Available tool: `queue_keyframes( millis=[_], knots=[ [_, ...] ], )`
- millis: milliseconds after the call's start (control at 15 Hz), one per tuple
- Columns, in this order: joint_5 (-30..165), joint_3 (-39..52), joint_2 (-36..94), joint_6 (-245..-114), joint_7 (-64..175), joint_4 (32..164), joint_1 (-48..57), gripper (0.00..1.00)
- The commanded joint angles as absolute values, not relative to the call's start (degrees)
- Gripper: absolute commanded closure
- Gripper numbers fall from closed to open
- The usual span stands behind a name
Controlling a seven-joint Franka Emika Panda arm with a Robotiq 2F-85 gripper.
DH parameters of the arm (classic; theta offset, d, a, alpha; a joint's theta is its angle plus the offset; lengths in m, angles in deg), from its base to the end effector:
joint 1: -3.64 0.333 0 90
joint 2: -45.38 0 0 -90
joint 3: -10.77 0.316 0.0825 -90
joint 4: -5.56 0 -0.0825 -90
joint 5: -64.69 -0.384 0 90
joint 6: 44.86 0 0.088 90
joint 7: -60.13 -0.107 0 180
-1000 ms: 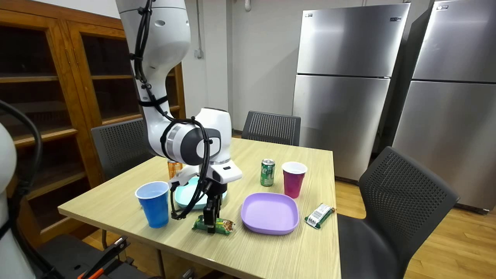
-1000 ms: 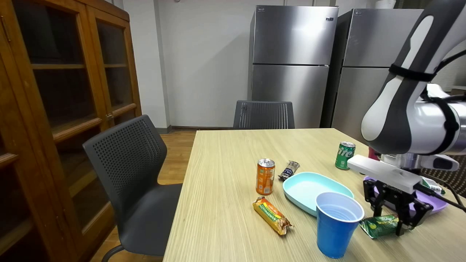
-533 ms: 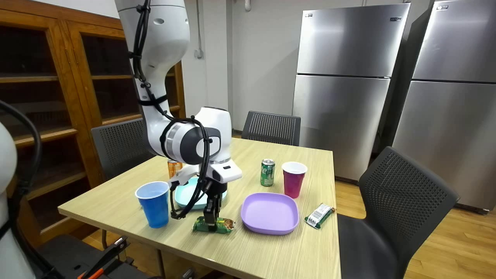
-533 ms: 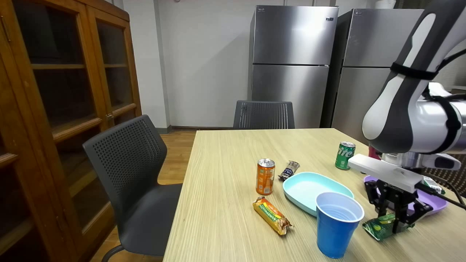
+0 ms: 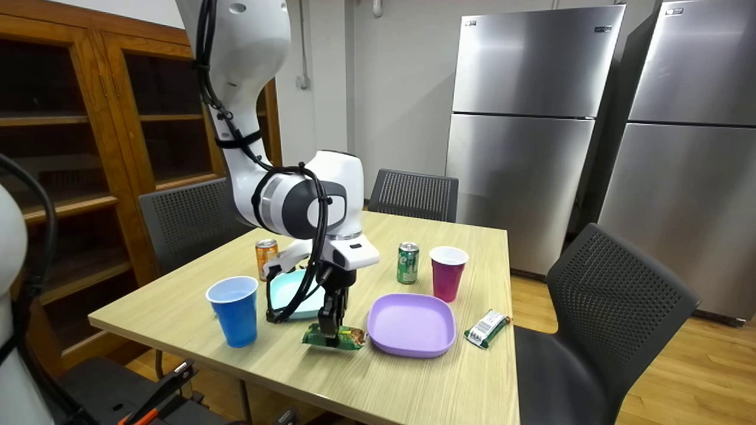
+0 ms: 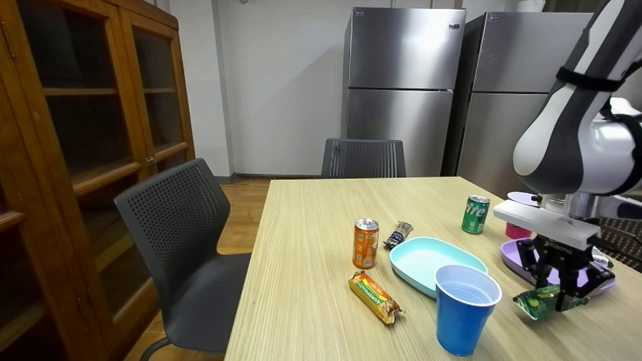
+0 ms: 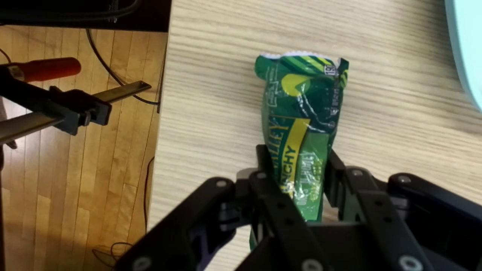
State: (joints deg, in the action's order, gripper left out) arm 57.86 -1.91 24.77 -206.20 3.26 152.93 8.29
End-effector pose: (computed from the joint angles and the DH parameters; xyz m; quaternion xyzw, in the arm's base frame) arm 0.4194 -0.0751 0.1293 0.8131 -0.5793 -0.0373 0.0421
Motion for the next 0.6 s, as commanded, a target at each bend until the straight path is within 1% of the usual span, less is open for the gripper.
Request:
queue_keyframes(
  millis=[0,533],
  knots=[
    [58.82,-3.28,29.24,-201.35,4.94,152.88,7.08,0.91],
    [60.64,-4.84,27.58,-194.15,8.58,144.53,2.72,0.91]
  ],
)
